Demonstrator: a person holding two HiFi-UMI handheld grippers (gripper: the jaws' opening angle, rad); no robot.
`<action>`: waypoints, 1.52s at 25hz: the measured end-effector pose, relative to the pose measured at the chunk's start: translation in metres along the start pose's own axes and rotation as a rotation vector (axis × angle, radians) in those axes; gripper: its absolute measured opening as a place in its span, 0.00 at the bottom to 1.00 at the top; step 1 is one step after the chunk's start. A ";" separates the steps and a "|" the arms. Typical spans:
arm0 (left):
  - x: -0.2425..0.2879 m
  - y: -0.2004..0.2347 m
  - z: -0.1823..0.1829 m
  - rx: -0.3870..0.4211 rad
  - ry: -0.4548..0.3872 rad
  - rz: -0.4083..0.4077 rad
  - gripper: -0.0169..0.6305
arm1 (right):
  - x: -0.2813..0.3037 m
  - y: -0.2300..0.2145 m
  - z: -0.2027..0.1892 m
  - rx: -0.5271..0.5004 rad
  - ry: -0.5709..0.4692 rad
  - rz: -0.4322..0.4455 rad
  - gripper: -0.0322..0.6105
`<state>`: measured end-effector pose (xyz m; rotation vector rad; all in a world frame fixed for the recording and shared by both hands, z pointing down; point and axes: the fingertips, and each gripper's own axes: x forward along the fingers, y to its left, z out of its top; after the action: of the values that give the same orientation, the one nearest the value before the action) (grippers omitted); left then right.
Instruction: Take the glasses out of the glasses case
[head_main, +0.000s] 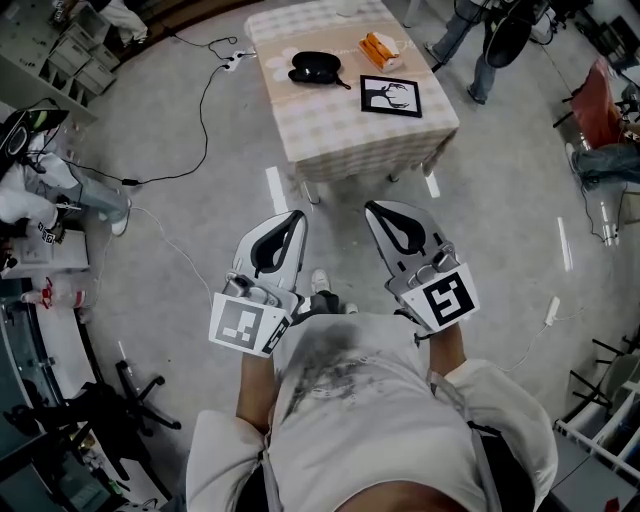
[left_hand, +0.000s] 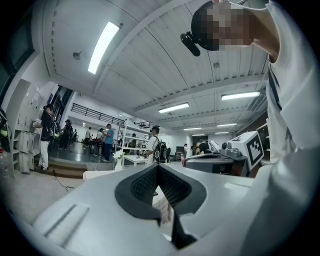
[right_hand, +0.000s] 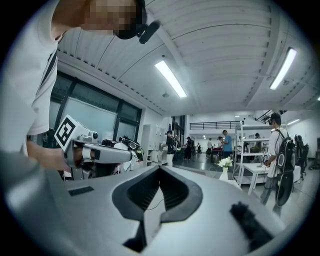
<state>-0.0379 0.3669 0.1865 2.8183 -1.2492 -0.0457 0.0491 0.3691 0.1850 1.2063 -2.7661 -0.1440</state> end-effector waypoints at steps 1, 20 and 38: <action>0.001 0.005 0.000 0.000 0.002 -0.003 0.04 | 0.005 -0.001 0.001 -0.002 0.000 -0.002 0.08; 0.018 0.070 -0.002 -0.025 0.009 -0.048 0.04 | 0.066 -0.007 0.000 0.010 0.029 -0.052 0.08; 0.080 0.090 -0.014 -0.045 0.042 0.002 0.04 | 0.097 -0.070 -0.015 0.029 0.034 -0.003 0.08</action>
<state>-0.0504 0.2482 0.2063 2.7650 -1.2268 -0.0138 0.0368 0.2499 0.1977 1.2085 -2.7471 -0.0831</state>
